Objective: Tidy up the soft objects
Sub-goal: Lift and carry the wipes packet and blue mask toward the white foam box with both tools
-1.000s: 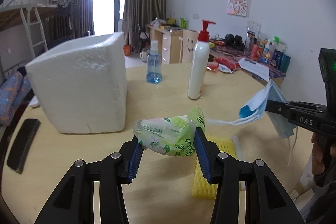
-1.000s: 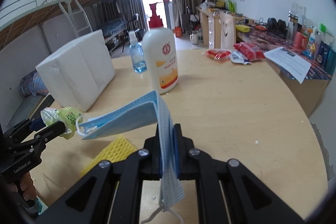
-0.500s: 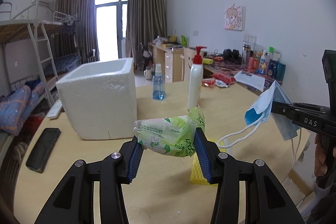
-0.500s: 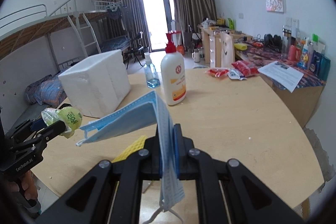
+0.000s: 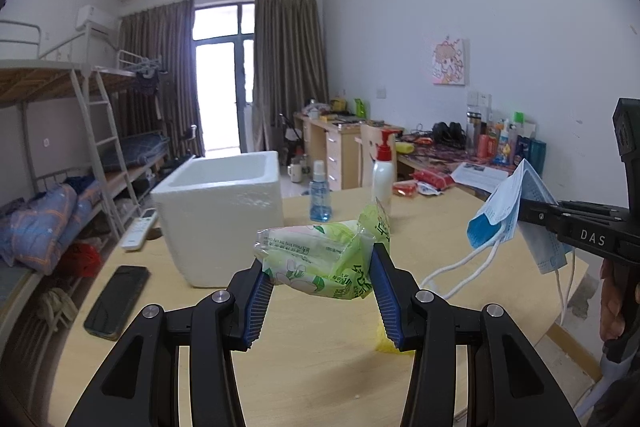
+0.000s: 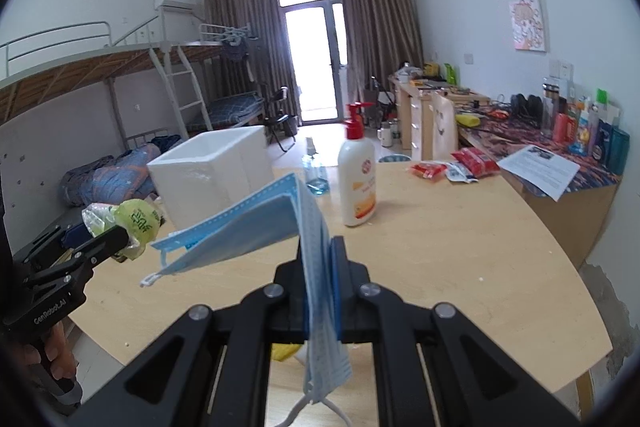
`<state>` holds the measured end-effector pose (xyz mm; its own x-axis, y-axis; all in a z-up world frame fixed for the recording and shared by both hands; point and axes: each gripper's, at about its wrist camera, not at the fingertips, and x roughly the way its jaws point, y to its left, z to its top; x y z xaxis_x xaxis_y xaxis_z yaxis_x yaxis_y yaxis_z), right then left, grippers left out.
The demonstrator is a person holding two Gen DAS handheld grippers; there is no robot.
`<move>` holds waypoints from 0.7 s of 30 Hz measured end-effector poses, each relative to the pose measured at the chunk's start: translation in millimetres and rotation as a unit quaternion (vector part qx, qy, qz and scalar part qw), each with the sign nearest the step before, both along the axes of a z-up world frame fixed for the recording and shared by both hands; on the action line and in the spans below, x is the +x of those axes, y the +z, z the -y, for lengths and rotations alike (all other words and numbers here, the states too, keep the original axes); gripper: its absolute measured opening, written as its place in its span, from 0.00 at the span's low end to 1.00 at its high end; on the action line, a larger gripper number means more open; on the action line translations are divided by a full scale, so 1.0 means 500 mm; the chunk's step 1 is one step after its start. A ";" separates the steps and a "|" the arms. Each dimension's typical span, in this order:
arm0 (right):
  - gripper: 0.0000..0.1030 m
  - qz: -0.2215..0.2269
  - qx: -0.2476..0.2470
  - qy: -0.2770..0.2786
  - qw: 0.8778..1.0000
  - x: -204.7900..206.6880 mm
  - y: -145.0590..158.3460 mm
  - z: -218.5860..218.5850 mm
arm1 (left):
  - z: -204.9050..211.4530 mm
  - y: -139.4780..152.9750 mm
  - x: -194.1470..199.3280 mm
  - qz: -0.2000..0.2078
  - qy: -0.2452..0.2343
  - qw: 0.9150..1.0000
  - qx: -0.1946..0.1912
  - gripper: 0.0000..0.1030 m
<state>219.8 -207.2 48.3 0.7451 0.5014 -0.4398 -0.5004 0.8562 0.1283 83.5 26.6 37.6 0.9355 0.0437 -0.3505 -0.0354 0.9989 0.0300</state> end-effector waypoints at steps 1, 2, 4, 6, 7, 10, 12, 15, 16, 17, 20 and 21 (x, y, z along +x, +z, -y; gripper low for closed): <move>0.11 0.001 0.000 0.006 1.000 -0.001 0.000 -0.006 | -0.005 0.001 -0.005 0.001 0.006 1.000 0.000 0.48; 0.11 0.001 0.001 0.011 1.000 -0.001 0.000 -0.012 | -0.008 0.002 -0.007 0.001 0.011 1.000 0.001 0.48; 0.11 0.002 0.004 0.021 1.000 -0.003 0.000 -0.024 | -0.023 0.005 -0.013 0.003 0.022 1.000 0.003 0.48; 0.11 0.005 0.005 0.032 0.999 -0.007 0.000 -0.040 | -0.034 0.007 -0.020 0.007 0.034 0.999 0.003 0.48; 0.11 0.007 0.005 0.039 0.999 -0.008 0.001 -0.049 | -0.042 0.009 -0.025 0.008 0.042 0.999 0.005 0.48; 0.11 0.010 0.006 0.061 0.998 -0.007 0.002 -0.077 | -0.063 0.013 -0.034 0.012 0.062 0.998 0.005 0.48; 0.11 0.011 0.005 0.073 0.997 -0.005 0.002 -0.096 | -0.075 0.015 -0.041 0.013 0.076 0.997 0.006 0.48; 0.11 0.009 0.004 0.096 0.995 0.001 -0.001 -0.133 | -0.097 0.014 -0.048 0.012 0.099 0.995 0.005 0.48; 0.11 0.009 0.004 0.101 0.995 0.000 -0.002 -0.142 | -0.100 0.014 -0.049 0.011 0.104 0.995 0.006 0.48; 0.11 0.008 0.003 0.109 0.994 0.002 -0.003 -0.156 | -0.108 0.013 -0.051 0.009 0.110 0.994 0.006 0.48; 0.11 0.008 -0.002 0.128 0.992 0.002 -0.006 -0.188 | -0.126 0.009 -0.050 0.005 0.125 0.992 0.006 0.48; 0.11 0.007 -0.003 0.132 0.991 0.005 -0.007 -0.193 | -0.130 0.009 -0.048 0.003 0.128 0.992 0.005 0.48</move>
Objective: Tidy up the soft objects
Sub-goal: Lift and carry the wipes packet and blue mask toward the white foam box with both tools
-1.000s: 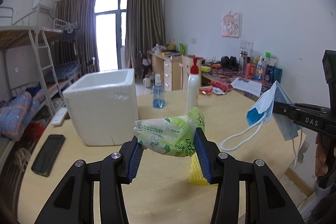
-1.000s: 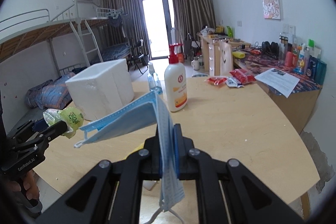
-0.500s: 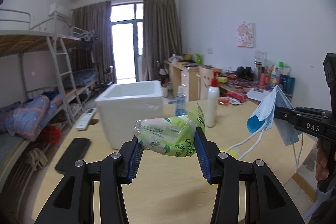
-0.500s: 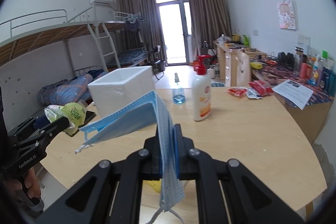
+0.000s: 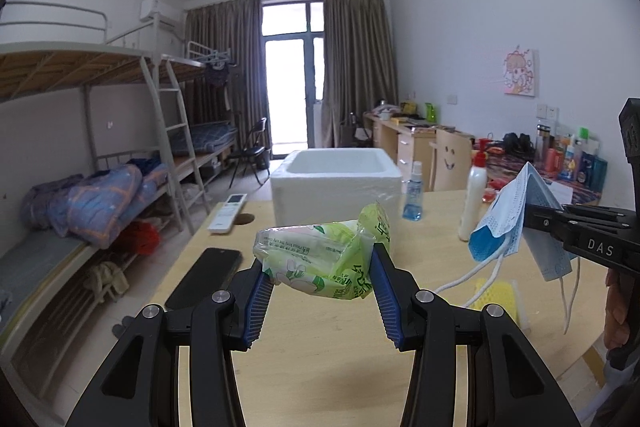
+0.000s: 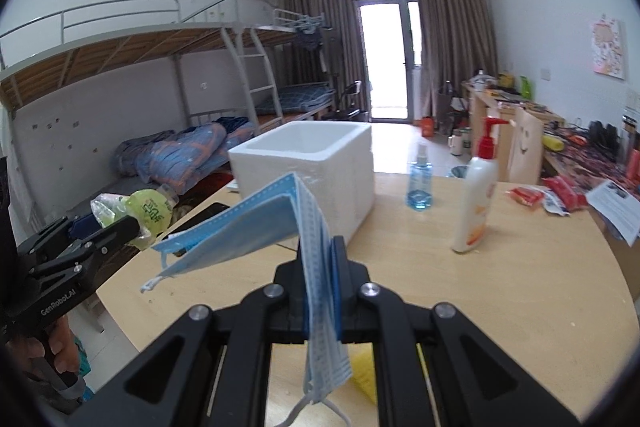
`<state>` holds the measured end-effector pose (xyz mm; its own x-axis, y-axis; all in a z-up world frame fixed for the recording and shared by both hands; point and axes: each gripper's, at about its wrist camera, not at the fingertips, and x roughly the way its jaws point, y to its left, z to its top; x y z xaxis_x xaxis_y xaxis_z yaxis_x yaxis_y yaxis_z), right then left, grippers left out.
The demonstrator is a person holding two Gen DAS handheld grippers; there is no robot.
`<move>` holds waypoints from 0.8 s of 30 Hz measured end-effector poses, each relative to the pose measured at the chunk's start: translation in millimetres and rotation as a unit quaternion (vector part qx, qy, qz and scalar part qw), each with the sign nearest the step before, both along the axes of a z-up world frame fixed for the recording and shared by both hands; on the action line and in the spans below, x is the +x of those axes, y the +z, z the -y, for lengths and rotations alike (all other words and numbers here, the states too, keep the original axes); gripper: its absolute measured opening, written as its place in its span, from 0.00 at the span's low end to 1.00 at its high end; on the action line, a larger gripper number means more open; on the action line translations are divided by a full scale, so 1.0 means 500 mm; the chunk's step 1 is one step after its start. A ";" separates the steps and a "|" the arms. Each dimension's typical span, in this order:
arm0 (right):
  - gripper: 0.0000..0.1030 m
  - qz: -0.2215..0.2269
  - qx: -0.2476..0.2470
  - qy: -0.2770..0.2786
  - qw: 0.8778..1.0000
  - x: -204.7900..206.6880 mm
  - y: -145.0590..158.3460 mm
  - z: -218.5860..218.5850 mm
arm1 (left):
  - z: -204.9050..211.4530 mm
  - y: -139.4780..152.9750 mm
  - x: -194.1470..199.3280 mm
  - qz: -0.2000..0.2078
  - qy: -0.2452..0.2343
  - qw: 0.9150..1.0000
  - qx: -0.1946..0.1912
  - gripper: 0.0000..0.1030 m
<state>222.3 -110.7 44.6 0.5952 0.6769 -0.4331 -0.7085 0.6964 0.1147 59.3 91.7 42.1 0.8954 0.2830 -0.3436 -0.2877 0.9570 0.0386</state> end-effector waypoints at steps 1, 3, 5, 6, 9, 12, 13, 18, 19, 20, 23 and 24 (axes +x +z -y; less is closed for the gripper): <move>0.11 -0.001 -0.001 0.003 1.000 0.001 -0.002 -0.005 | -0.004 -0.001 0.002 -0.001 0.002 1.000 -0.002 0.48; 0.11 -0.004 -0.004 0.007 1.000 0.005 -0.004 -0.013 | -0.010 -0.004 0.007 -0.003 0.004 1.000 -0.002 0.48; 0.11 -0.007 -0.008 0.009 1.000 0.010 -0.007 -0.018 | -0.013 -0.007 0.012 -0.006 0.005 1.000 -0.005 0.48; 0.11 -0.009 -0.010 0.009 1.000 0.008 -0.008 -0.023 | -0.015 -0.009 0.016 -0.008 0.005 1.000 -0.006 0.48; 0.11 -0.009 -0.014 0.009 1.000 0.012 -0.008 -0.031 | -0.021 -0.012 0.021 -0.009 0.004 1.000 -0.008 0.48; 0.11 -0.009 -0.016 0.005 1.000 0.022 0.000 -0.036 | -0.026 -0.011 0.032 -0.009 0.004 1.000 -0.006 0.48; 0.11 -0.010 -0.017 0.004 1.000 0.027 0.002 -0.038 | -0.027 -0.010 0.035 -0.009 0.004 1.000 -0.006 0.48; 0.11 -0.012 -0.027 0.000 1.000 0.045 0.013 -0.053 | -0.036 -0.011 0.062 -0.015 -0.004 1.000 -0.015 0.48; 0.11 -0.013 -0.029 0.001 1.000 0.048 0.013 -0.057 | -0.040 -0.011 0.067 -0.017 -0.005 1.000 -0.015 0.48; 0.11 -0.012 -0.032 -0.001 0.999 0.051 0.016 -0.062 | -0.042 -0.009 0.072 -0.018 -0.003 1.000 -0.014 0.48; 0.11 -0.012 -0.035 -0.002 0.999 0.064 0.027 -0.070 | -0.045 0.002 0.086 -0.018 -0.004 1.000 -0.012 0.48; 0.11 -0.012 -0.035 -0.002 0.999 0.068 0.030 -0.071 | -0.046 0.006 0.091 -0.017 -0.006 1.000 -0.010 0.48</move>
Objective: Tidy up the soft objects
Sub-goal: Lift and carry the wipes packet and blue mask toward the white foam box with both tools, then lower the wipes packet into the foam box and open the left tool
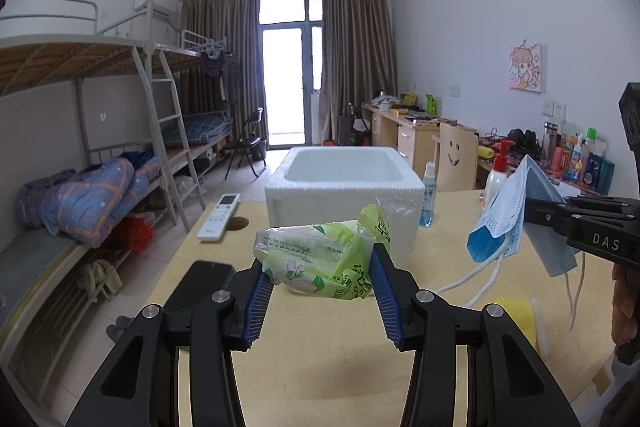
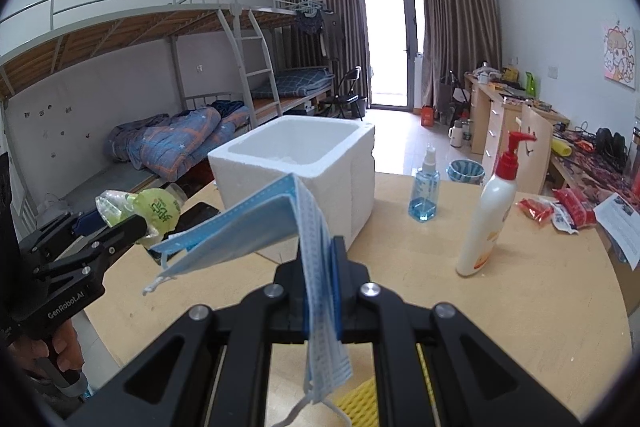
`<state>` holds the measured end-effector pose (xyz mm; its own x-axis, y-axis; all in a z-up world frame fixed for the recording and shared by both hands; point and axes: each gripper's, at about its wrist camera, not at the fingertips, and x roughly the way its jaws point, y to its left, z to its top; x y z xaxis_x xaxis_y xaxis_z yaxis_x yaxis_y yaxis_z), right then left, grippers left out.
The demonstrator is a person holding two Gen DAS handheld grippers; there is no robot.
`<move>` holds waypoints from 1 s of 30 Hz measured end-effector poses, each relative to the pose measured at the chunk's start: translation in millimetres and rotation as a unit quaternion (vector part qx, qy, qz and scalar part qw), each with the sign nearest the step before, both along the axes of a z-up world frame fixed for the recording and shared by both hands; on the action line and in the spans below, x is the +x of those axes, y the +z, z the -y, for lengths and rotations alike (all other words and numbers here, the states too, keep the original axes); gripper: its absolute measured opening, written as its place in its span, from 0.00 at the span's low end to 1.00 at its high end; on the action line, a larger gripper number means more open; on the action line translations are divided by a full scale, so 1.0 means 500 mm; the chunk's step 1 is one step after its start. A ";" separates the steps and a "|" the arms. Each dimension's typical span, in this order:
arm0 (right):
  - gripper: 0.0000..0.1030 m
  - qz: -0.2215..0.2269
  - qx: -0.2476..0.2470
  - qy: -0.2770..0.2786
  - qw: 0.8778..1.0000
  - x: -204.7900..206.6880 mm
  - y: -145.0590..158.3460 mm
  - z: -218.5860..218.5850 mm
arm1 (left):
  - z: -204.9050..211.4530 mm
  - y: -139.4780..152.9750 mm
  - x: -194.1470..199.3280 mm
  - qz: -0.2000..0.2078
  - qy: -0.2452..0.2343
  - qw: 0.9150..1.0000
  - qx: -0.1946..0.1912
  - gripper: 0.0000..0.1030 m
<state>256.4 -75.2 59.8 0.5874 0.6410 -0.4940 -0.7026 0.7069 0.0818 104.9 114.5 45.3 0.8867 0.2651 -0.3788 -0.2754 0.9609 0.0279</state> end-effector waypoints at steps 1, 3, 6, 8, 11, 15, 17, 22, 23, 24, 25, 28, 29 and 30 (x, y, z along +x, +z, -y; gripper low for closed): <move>0.11 0.002 0.000 0.000 1.000 0.004 0.007 -0.004 | -0.001 0.004 0.005 0.001 -0.002 1.000 0.001 0.48; 0.11 0.004 0.001 0.000 1.000 0.010 0.014 -0.008 | -0.004 0.015 0.016 0.000 -0.002 1.000 0.006 0.48; 0.11 0.014 0.001 0.004 1.000 0.014 0.030 -0.021 | -0.009 0.026 0.024 0.008 -0.003 1.000 0.009 0.48; 0.11 0.019 -0.002 0.007 1.000 0.019 0.038 -0.032 | -0.010 0.035 0.032 0.009 -0.004 1.000 0.015 0.48; 0.11 0.023 -0.002 0.007 1.000 0.032 0.048 -0.044 | -0.015 0.048 0.047 0.012 -0.003 1.000 0.025 0.48; 0.11 0.020 -0.001 0.009 1.000 0.058 0.061 -0.058 | -0.025 0.063 0.074 0.011 0.000 0.999 0.037 0.48; 0.11 0.021 -0.006 0.009 1.000 0.074 0.068 -0.070 | -0.038 0.069 0.095 0.006 -0.006 0.999 0.031 0.48; 0.11 0.022 -0.012 0.011 1.000 0.100 0.080 -0.095 | -0.067 0.074 0.134 -0.006 -0.026 1.000 0.010 0.48; 0.11 0.023 -0.012 0.009 1.000 0.104 0.083 -0.101 | -0.071 0.077 0.143 -0.008 -0.027 1.000 0.011 0.48; 0.11 0.022 -0.012 0.007 1.000 0.108 0.083 -0.101 | -0.075 0.079 0.149 -0.010 -0.028 0.999 0.010 0.48; 0.11 0.021 -0.013 0.006 1.000 0.115 0.084 -0.104 | -0.080 0.083 0.154 -0.010 -0.030 0.999 0.007 0.48; 0.11 0.022 -0.017 0.008 1.000 0.130 0.086 -0.117 | -0.092 0.092 0.170 -0.007 -0.027 1.000 0.009 0.48; 0.11 0.026 -0.018 0.011 0.999 0.133 0.087 -0.121 | -0.096 0.095 0.176 -0.004 -0.024 1.000 0.010 0.48; 0.11 0.028 -0.018 0.011 0.999 0.135 0.088 -0.120 | -0.100 0.097 0.183 -0.004 -0.025 1.000 0.011 0.48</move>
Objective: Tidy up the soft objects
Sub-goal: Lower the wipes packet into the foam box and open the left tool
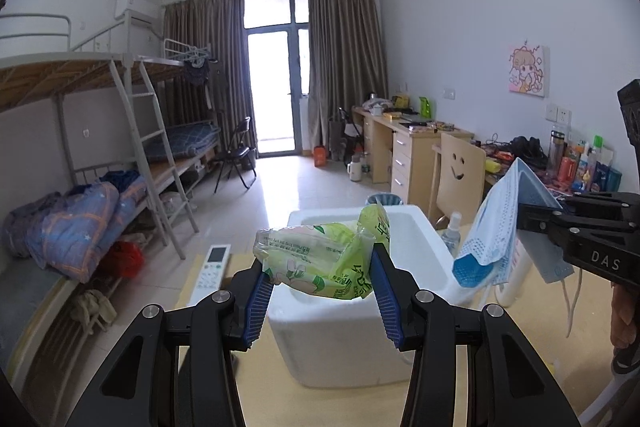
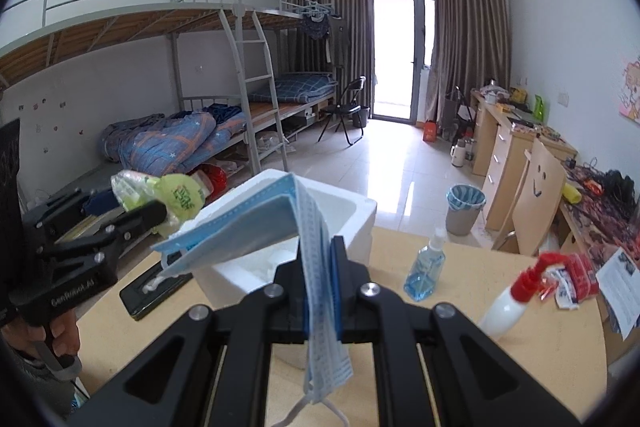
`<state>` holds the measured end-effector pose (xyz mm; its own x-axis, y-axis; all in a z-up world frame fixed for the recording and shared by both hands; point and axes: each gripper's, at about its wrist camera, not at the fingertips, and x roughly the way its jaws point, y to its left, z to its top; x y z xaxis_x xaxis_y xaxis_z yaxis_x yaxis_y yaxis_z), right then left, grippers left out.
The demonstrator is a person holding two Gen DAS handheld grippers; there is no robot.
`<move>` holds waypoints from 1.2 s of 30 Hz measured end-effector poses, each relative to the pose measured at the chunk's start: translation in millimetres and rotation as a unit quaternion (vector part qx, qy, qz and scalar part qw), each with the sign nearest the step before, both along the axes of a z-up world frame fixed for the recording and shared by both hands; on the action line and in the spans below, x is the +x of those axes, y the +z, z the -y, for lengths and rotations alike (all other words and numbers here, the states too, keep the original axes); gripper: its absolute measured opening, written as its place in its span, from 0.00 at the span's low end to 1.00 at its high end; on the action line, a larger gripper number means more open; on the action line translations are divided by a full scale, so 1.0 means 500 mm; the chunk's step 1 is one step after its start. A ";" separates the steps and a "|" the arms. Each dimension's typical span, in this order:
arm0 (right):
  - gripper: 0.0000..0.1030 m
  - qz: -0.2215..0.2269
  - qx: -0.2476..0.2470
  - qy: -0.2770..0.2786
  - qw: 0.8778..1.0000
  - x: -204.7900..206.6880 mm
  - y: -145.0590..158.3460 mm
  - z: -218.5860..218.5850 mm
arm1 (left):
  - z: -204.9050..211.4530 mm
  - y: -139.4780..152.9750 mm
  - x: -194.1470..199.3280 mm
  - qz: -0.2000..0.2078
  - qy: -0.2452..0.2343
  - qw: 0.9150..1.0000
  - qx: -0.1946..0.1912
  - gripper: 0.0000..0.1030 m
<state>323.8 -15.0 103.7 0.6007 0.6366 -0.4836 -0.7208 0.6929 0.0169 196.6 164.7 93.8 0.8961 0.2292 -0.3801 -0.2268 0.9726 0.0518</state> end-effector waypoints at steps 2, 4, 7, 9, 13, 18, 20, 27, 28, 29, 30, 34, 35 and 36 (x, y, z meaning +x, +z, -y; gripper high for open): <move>0.11 0.001 -0.003 -0.003 1.000 0.009 0.000 -0.006 | -0.003 -0.003 0.010 -0.003 0.002 1.000 0.001 0.48; 0.11 -0.002 -0.002 -0.003 1.000 0.017 -0.002 -0.010 | -0.007 -0.009 0.024 -0.009 -0.004 1.000 -0.001 0.48; 0.11 -0.009 -0.003 -0.004 1.000 0.028 -0.007 -0.015 | -0.014 -0.018 0.047 -0.024 -0.007 1.000 -0.008 0.48; 0.11 -0.010 -0.004 -0.003 1.000 0.034 -0.008 -0.016 | -0.015 -0.023 0.059 -0.031 -0.007 0.999 -0.009 0.48; 0.11 -0.006 -0.006 -0.005 1.000 0.031 -0.008 -0.007 | -0.010 -0.024 0.072 -0.035 -0.002 0.999 0.009 0.48; 0.11 -0.002 0.002 -0.031 1.000 0.035 0.006 0.033 | -0.002 -0.021 0.100 -0.039 -0.015 0.999 -0.002 0.48; 0.11 -0.002 0.002 -0.043 0.999 0.037 0.008 0.049 | 0.005 -0.022 0.108 -0.041 -0.024 0.999 -0.007 0.48; 0.11 -0.001 0.000 -0.070 0.998 0.042 0.008 0.074 | 0.029 -0.032 0.146 -0.055 -0.049 0.997 -0.020 0.48; 0.11 -0.002 0.000 -0.071 0.997 0.044 0.008 0.075 | 0.030 -0.033 0.148 -0.056 -0.049 0.997 -0.019 0.48; 0.11 -0.003 -0.001 -0.072 0.997 0.045 0.007 0.074 | 0.030 -0.034 0.149 -0.056 -0.047 0.997 -0.018 0.48; 0.11 -0.004 0.000 -0.072 0.997 0.047 0.005 0.076 | 0.030 -0.034 0.150 -0.057 -0.046 0.997 -0.018 0.48; 0.11 -0.007 0.000 -0.071 0.997 0.051 -0.001 0.079 | 0.030 -0.037 0.151 -0.061 -0.039 0.997 -0.008 0.60; 0.11 -0.006 -0.001 -0.071 0.997 0.051 -0.001 0.078 | 0.030 -0.037 0.151 -0.060 -0.036 0.998 -0.003 0.68; 0.11 -0.006 0.000 -0.072 0.997 0.051 0.000 0.079 | 0.030 -0.037 0.150 -0.060 -0.034 0.998 0.002 0.78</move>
<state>349.3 -54.4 103.5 0.6794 0.5444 -0.4919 -0.6141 0.7888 0.0248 271.4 149.6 75.2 0.8577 0.1711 -0.4848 -0.1526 0.9852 0.0776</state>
